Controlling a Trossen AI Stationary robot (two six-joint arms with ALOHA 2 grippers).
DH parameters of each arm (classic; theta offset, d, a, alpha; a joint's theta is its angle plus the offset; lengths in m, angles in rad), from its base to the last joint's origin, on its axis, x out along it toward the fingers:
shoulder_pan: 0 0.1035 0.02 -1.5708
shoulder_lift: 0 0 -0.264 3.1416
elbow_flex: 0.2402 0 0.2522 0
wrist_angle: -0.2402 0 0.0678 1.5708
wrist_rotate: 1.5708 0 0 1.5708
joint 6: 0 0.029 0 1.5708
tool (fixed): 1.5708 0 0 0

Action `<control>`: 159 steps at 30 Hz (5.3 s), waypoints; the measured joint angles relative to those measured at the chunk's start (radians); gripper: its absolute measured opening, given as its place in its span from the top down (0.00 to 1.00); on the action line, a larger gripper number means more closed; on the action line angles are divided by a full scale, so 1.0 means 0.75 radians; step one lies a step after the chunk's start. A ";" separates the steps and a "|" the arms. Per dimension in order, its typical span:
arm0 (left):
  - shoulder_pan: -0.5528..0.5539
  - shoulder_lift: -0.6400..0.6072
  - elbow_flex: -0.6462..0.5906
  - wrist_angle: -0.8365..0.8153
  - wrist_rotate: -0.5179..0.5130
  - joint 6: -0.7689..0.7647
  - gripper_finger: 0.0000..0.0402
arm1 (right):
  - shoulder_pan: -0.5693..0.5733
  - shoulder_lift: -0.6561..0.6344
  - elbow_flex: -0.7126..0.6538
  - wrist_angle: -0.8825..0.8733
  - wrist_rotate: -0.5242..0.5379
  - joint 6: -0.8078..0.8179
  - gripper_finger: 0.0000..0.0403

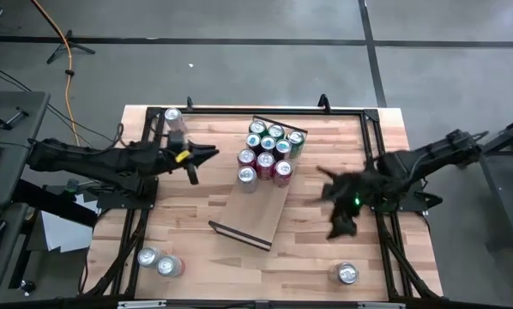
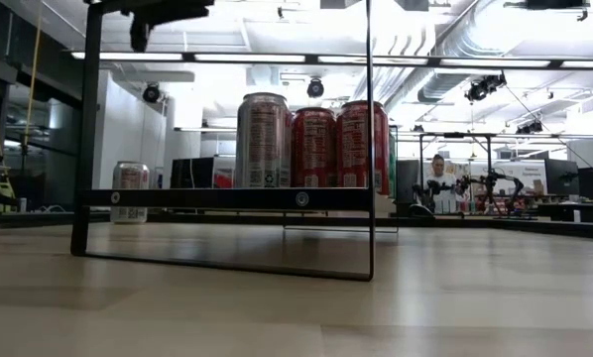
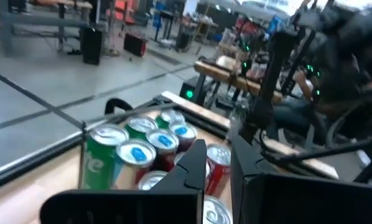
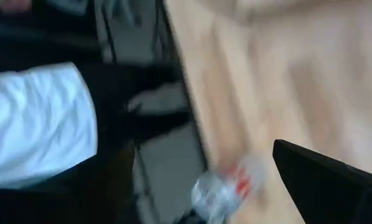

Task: Place canned beverage on shelf
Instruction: Put the bottom red and silver soda can on the shelf aligned with the other red and silver soda can

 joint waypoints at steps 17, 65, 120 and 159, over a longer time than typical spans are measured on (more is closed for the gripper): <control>0.000 -0.069 0.000 -0.012 0.111 0.200 1.00 | 0.579 0.381 -0.001 -0.091 0.008 1.199 0.08; -0.027 -0.069 0.000 0.034 0.194 0.272 0.86 | 0.358 0.702 0.950 -0.863 0.622 0.587 0.30; -0.035 0.917 0.879 -0.577 0.710 0.225 0.67 | -0.035 0.782 1.058 -0.362 0.737 -1.041 0.28; -0.129 0.675 0.117 0.866 0.146 -0.022 0.67 | -0.096 0.411 0.119 1.195 1.199 -0.492 0.04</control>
